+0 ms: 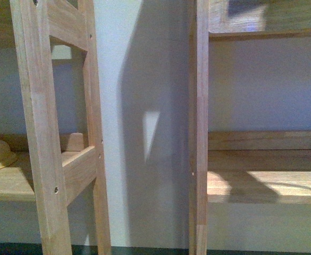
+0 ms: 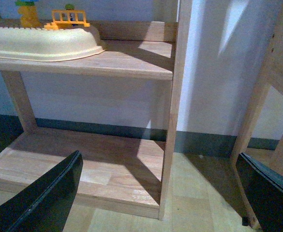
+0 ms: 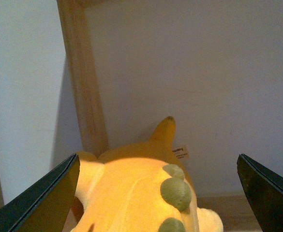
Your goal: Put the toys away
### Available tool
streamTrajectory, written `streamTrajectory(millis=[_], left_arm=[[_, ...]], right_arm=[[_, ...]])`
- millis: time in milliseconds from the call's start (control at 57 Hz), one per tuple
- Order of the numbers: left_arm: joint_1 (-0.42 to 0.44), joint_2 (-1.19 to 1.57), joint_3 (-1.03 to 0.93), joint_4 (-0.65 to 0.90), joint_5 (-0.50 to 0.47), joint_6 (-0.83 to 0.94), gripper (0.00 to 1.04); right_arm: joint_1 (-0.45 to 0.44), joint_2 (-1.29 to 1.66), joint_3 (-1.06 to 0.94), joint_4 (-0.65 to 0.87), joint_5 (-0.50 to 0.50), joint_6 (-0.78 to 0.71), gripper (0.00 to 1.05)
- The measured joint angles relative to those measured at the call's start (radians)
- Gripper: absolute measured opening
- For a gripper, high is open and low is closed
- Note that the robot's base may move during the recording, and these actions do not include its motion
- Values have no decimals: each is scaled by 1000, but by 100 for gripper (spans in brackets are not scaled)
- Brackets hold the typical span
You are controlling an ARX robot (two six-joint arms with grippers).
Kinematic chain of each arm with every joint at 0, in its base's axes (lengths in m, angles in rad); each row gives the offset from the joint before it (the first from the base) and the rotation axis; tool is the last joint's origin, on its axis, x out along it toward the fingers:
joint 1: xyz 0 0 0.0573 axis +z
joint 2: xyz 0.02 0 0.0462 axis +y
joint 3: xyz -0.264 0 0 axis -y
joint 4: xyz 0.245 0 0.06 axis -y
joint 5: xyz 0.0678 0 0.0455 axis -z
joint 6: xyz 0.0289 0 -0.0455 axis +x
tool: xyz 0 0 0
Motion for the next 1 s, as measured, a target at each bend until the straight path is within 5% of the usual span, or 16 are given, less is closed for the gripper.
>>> streamTrajectory(millis=[456,1000], left_arm=[[0,0,0,0,0,0,98],[0,0,0,0,0,0,98]], right_arm=[[-79,-382,-391,88,77,-38,98],[-425,-770,-704,-92,-81,79,98]])
